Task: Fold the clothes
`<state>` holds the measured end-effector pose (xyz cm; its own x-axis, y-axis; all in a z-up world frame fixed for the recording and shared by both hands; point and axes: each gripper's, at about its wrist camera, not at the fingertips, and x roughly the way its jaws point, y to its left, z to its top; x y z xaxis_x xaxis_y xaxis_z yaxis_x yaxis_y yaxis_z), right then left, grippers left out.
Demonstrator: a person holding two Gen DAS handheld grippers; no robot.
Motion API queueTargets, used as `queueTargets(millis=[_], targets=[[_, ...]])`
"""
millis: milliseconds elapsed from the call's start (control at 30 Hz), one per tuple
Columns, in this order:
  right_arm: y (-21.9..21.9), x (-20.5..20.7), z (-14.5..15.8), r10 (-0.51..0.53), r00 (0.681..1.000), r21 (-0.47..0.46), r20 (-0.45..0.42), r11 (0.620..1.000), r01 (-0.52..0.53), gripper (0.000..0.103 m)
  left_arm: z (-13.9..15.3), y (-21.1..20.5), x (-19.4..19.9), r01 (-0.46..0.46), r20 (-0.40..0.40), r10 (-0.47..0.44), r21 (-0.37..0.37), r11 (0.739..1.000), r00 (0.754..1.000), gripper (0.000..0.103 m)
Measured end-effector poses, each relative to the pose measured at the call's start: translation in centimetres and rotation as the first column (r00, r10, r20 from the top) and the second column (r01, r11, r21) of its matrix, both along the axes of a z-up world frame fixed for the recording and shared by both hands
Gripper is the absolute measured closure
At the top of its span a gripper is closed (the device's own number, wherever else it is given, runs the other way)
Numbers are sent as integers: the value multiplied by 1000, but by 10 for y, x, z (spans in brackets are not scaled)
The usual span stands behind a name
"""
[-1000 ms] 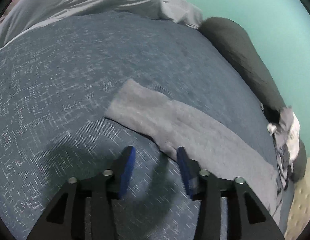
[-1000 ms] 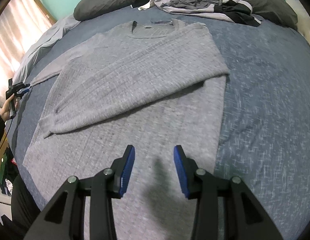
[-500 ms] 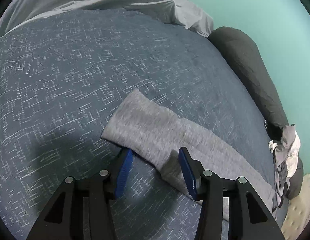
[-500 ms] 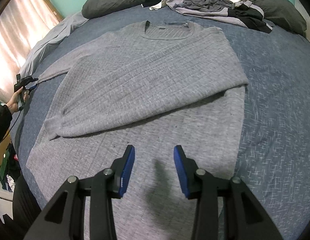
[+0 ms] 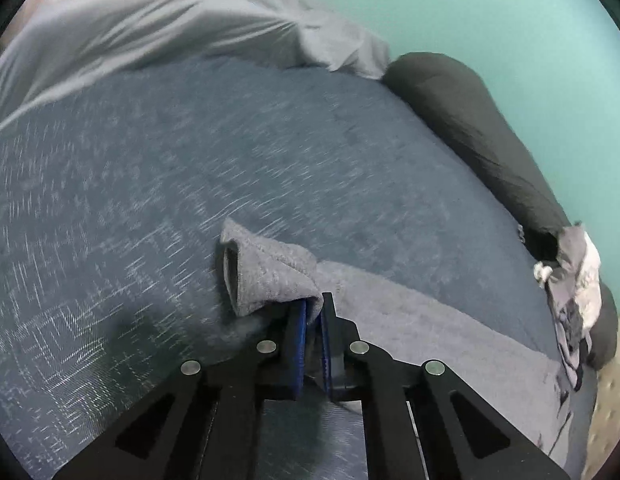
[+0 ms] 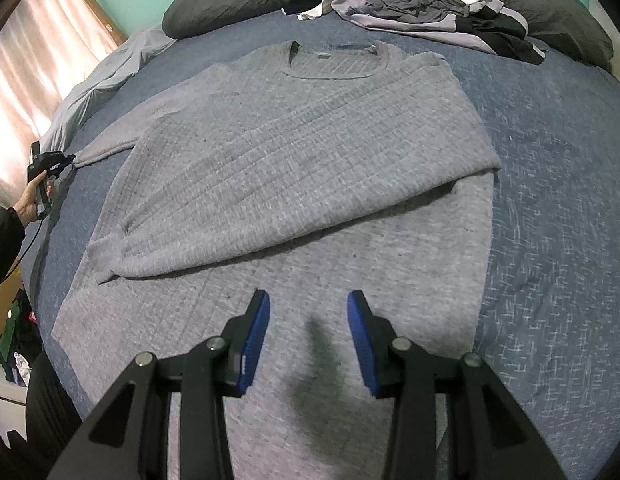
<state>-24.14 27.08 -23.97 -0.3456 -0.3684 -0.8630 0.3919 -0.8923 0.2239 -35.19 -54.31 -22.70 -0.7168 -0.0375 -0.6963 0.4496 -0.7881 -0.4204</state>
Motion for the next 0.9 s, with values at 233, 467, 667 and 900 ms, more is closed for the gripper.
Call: queueTargets(millis=[233,467,667,900], targets=[[2,6,11,0,1000,-26,-23,1000,-1,62,70,59,-11,153,-92,-163,-103,983,982,97],[13,10,29,-19,998,-62,-53,998,15,62,139,169,-26,364,-157,-393,-183,913,906,98],[24,14,40,-42,997,-99,-72,994,35,62,174,301,-19,545,-170,-590,-250,801,789,98],[48,22,55,-76,993,-139,-93,988,63,62,151,461,12,725,-72,-784,-335,601,617,98]])
